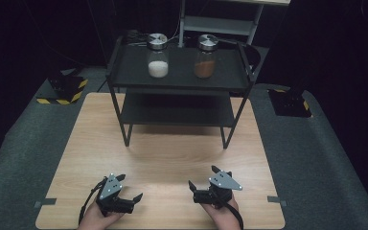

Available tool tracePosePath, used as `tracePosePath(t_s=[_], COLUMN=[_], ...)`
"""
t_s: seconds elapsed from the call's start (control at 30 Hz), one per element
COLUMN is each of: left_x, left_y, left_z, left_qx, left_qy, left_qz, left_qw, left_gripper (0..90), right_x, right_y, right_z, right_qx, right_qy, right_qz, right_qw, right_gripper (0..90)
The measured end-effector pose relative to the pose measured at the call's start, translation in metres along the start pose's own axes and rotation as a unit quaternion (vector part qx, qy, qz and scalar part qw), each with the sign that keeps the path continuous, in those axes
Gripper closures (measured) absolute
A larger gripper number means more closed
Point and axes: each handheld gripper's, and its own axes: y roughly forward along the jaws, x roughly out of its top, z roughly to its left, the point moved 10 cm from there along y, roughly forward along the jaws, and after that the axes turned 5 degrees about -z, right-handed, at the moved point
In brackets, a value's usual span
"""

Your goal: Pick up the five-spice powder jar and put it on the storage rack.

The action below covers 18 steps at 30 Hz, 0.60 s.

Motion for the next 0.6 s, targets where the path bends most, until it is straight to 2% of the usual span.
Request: tracePosePath(t_s=[0.3, 0.43, 0.6], left_x=[0.0, 0.001, 0.0], left_y=[0.0, 0.001, 0.001], left_z=[0.0, 0.0, 0.0], left_qx=[0.0, 0.0, 0.001], left_qy=[0.004, 0.004, 0.004], left_qz=[0.001, 0.003, 0.002], left_qw=[1.0, 1.0, 1.0], left_gripper=[2.1, 2.1, 2.1], right_x=[-0.015, -0.025, -0.03], right_y=[0.002, 0.003, 0.001], right_z=[-0.001, -0.001, -0.003], right_qx=[-0.009, -0.012, -0.019], right_qy=[-0.002, -0.014, -0.012], right_qz=[0.017, 0.031, 0.033], right_qw=[0.9998, 0.9993, 0.9992], right_gripper=[0.0, 0.0, 0.0])
